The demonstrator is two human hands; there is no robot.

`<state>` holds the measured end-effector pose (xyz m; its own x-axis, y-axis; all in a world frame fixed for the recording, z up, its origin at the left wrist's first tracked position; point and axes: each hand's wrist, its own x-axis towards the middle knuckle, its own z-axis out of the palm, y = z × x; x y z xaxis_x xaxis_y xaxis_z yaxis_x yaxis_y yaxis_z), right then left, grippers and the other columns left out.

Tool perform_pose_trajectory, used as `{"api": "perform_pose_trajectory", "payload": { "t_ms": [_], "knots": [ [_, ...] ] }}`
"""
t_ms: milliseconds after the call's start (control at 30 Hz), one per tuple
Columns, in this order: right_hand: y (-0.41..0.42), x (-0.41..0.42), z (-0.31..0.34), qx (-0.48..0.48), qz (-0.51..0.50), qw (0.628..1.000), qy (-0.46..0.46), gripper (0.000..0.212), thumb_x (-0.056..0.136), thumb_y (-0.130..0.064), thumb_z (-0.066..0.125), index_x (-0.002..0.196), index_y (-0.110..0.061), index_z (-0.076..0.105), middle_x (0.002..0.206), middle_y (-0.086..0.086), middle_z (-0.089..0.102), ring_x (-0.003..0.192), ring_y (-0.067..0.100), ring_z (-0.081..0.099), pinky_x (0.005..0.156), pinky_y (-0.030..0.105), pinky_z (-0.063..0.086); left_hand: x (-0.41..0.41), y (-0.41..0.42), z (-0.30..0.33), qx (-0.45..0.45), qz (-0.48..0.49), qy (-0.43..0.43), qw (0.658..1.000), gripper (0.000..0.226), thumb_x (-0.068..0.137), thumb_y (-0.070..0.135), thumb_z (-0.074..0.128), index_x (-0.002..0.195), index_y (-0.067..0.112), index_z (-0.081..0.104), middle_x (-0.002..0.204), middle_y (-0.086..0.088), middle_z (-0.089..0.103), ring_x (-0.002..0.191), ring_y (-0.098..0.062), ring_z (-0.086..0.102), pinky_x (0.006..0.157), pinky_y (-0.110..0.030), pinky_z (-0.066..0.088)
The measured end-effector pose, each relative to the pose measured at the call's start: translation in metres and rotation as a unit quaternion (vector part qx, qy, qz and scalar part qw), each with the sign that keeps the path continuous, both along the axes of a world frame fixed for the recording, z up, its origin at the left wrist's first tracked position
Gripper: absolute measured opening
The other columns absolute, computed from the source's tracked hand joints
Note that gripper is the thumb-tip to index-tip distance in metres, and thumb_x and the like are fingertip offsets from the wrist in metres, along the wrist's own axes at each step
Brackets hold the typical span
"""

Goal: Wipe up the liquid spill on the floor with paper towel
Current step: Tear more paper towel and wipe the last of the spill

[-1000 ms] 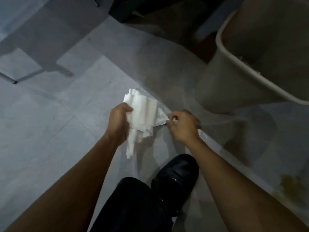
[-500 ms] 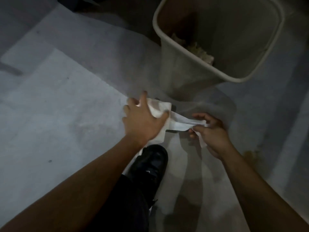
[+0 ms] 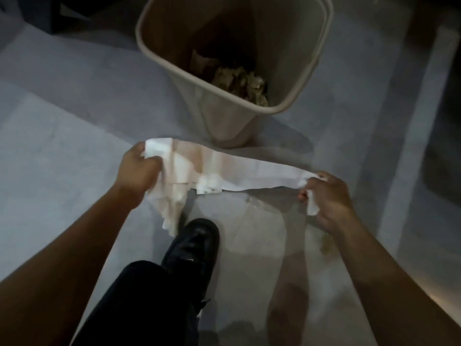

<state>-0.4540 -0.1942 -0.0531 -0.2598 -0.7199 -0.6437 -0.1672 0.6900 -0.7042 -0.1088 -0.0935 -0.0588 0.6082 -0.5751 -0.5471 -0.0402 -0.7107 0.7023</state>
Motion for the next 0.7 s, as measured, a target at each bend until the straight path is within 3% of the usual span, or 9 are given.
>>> {"api": "perform_pose_trajectory", "payload": {
  "t_ms": [100, 167, 233, 300, 400, 500, 567, 633, 700],
  "knots": [
    [-0.013, -0.023, 0.001, -0.013, 0.002, 1.0, 0.013, 0.018, 0.079, 0.009, 0.053, 0.085, -0.005, 0.062, 0.057, 0.012, 0.05, 0.043, 0.019, 0.047, 0.04, 0.023, 0.039, 0.022, 0.013, -0.009, 0.05, 0.075, -0.059, 0.994, 0.05, 0.075, 0.016, 0.054, 0.124, 0.016, 0.063, 0.113, -0.014, 0.069, 0.104, -0.04, 0.066, 0.08, -0.043, 0.056],
    [-0.017, -0.027, 0.005, -0.02, 0.003, 1.0, 0.009, 0.019, 0.076, 0.008, 0.052, 0.082, -0.007, 0.062, 0.055, 0.01, 0.05, 0.043, 0.019, 0.047, 0.043, 0.025, 0.04, 0.03, 0.019, -0.016, 0.093, 0.111, -0.142, 0.979, 0.052, 0.088, 0.011, 0.051, 0.14, 0.015, 0.053, 0.134, -0.017, 0.06, 0.125, -0.041, 0.054, 0.102, -0.043, 0.045],
    [-0.019, -0.024, 0.011, -0.02, -0.005, 1.0, -0.001, 0.019, 0.069, 0.005, 0.054, 0.076, -0.011, 0.061, 0.055, 0.009, 0.05, 0.046, 0.021, 0.046, 0.047, 0.027, 0.038, 0.029, 0.022, -0.016, 0.098, 0.108, -0.216, 0.965, 0.061, 0.091, 0.013, 0.049, 0.151, 0.018, 0.04, 0.144, -0.023, 0.047, 0.133, -0.045, 0.043, 0.11, -0.049, 0.037],
    [-0.02, -0.018, 0.022, -0.022, -0.016, 1.0, -0.004, 0.018, 0.066, 0.003, 0.054, 0.068, -0.014, 0.06, 0.058, 0.01, 0.049, 0.047, 0.02, 0.045, 0.051, 0.028, 0.037, 0.017, 0.02, -0.011, 0.081, 0.038, -0.308, 0.947, 0.065, 0.09, 0.02, 0.053, 0.152, 0.024, 0.036, 0.146, -0.022, 0.039, 0.132, -0.046, 0.037, 0.107, -0.056, 0.034],
    [-0.018, -0.012, 0.043, -0.044, 0.019, 0.995, 0.092, 0.013, 0.07, -0.009, 0.059, 0.064, -0.017, 0.067, 0.06, 0.011, 0.056, 0.054, 0.023, 0.054, 0.055, 0.035, 0.046, -0.019, 0.009, -0.001, 0.053, -0.156, -0.401, 0.901, 0.064, 0.089, 0.042, 0.058, 0.149, 0.031, 0.037, 0.148, -0.018, 0.032, 0.135, -0.044, 0.032, 0.106, -0.06, 0.03],
    [-0.008, 0.008, 0.071, -0.107, 0.062, 0.976, 0.177, 0.011, 0.077, -0.025, 0.065, 0.067, -0.02, 0.067, 0.068, 0.0, 0.066, 0.069, 0.022, 0.066, 0.074, 0.043, 0.057, -0.053, -0.005, 0.001, 0.097, -0.268, -0.388, 0.876, 0.073, 0.087, 0.066, 0.051, 0.149, 0.035, 0.03, 0.149, -0.014, 0.026, 0.136, -0.04, 0.026, 0.106, -0.061, 0.028],
    [0.004, 0.036, 0.084, -0.154, 0.124, 0.963, 0.182, 0.013, 0.083, -0.024, 0.066, 0.07, -0.024, 0.067, 0.071, -0.012, 0.067, 0.068, 0.005, 0.067, 0.072, 0.024, 0.057, -0.066, -0.009, -0.007, 0.156, -0.299, -0.362, 0.869, 0.086, 0.082, 0.075, 0.05, 0.152, 0.035, 0.019, 0.144, -0.016, 0.027, 0.129, -0.04, 0.032, 0.1, -0.057, 0.035],
    [0.017, 0.069, 0.088, -0.168, 0.203, 0.949, 0.174, 0.008, 0.083, -0.024, 0.068, 0.076, -0.023, 0.07, 0.067, -0.014, 0.066, 0.06, -0.001, 0.061, 0.063, 0.017, 0.05, -0.068, -0.01, -0.015, 0.183, -0.299, -0.304, 0.886, 0.092, 0.085, 0.068, 0.058, 0.155, 0.034, 0.008, 0.142, -0.017, 0.033, 0.125, -0.04, 0.041, 0.096, -0.056, 0.042],
    [0.028, 0.101, 0.082, -0.177, 0.265, 0.929, 0.189, 0.007, 0.082, -0.028, 0.069, 0.078, -0.021, 0.069, 0.067, -0.011, 0.065, 0.065, 0.01, 0.059, 0.065, 0.025, 0.045, -0.058, -0.009, -0.018, 0.17, -0.259, -0.241, 0.92, 0.089, 0.092, 0.045, 0.063, 0.158, 0.032, 0.006, 0.136, -0.017, 0.043, 0.119, -0.038, 0.05, 0.093, -0.053, 0.049]
  ]
}}
